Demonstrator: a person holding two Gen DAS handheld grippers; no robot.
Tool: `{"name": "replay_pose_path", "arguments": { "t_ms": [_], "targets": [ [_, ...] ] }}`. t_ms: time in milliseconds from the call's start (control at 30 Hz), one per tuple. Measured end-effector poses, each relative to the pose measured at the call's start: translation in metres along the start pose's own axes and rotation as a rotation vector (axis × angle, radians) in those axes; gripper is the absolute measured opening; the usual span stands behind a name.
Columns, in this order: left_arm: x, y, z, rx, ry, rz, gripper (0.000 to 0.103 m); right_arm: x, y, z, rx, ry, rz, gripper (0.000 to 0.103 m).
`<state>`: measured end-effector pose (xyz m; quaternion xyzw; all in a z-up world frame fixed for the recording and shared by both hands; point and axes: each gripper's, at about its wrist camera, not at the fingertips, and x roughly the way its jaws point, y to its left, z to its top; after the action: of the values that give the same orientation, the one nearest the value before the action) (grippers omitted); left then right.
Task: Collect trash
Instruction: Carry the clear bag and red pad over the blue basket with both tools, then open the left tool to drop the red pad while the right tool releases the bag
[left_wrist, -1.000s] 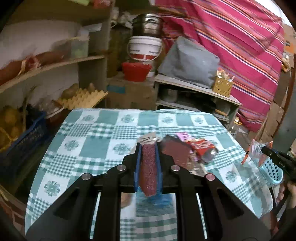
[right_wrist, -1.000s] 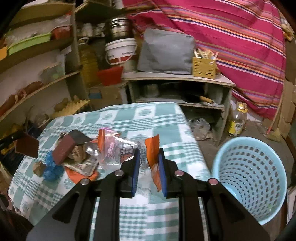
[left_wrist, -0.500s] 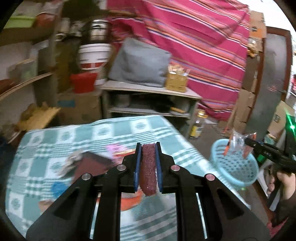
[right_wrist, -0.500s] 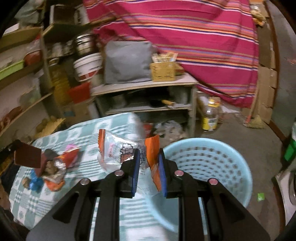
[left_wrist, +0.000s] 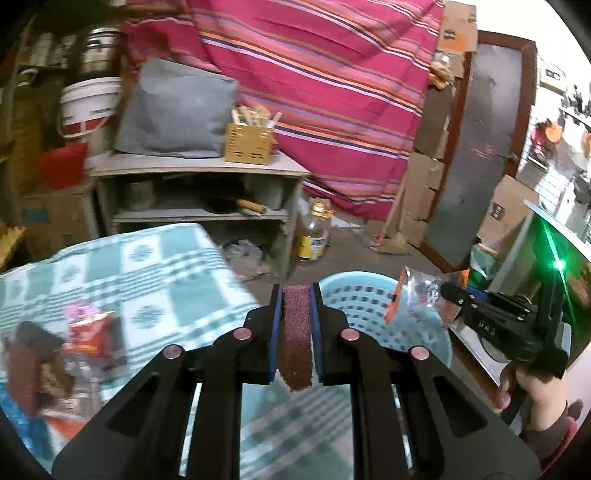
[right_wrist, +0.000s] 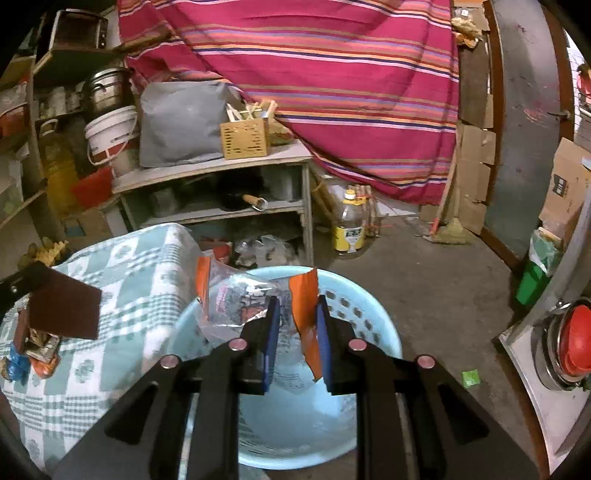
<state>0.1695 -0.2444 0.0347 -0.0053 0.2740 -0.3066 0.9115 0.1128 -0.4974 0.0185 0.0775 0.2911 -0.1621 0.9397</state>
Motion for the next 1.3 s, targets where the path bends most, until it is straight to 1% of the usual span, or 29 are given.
{"name": "replay_pose_path", "arguments": {
  "t_ms": [267,433,567,767,800,833,867,933,967,1033,1167,1200,1300],
  "targets": [
    [0.045,-0.045,-0.004,0.039,0.033,-0.056,0.013,0.004,-0.042,-0.006,0.087,0.020,-0.025,0.020],
    [0.064,-0.057,-0.005,0.035,0.048,-0.090,0.013,0.005,-0.047,-0.009,0.120,0.027,-0.025,0.020],
    [0.080,-0.064,-0.008,0.050,0.065,-0.086,0.013,0.007,-0.049,-0.010,0.121,0.033,-0.026,0.020],
    [0.097,-0.062,-0.013,0.054,0.095,-0.085,0.014,0.013,-0.057,-0.011,0.148,0.048,-0.029,0.020],
    [0.099,-0.061,-0.013,0.053,0.097,-0.081,0.016,0.013,-0.057,-0.011,0.151,0.050,-0.027,0.020],
    [0.099,-0.060,-0.013,0.048,0.101,-0.078,0.021,0.014,-0.058,-0.011,0.151,0.051,-0.026,0.020],
    [0.099,-0.058,-0.013,0.046,0.102,-0.072,0.025,0.014,-0.058,-0.011,0.150,0.050,-0.028,0.020],
    [0.097,-0.055,-0.012,0.045,0.092,-0.049,0.036,0.014,-0.058,-0.011,0.149,0.048,-0.029,0.020],
    [0.095,-0.055,-0.011,0.048,0.086,-0.038,0.039,0.014,-0.058,-0.011,0.150,0.048,-0.028,0.020],
    [0.089,-0.052,-0.010,0.051,0.069,-0.008,0.052,0.015,-0.058,-0.011,0.153,0.047,-0.026,0.020],
    [0.076,-0.047,-0.007,0.043,0.035,0.041,0.065,0.019,-0.058,-0.012,0.160,0.047,-0.019,0.020],
    [0.072,-0.046,-0.006,0.040,0.027,0.051,0.070,0.019,-0.057,-0.012,0.160,0.046,-0.017,0.020],
    [0.063,-0.042,-0.003,0.044,0.007,0.079,0.081,0.021,-0.053,-0.012,0.155,0.040,-0.019,0.023]
  ]
}}
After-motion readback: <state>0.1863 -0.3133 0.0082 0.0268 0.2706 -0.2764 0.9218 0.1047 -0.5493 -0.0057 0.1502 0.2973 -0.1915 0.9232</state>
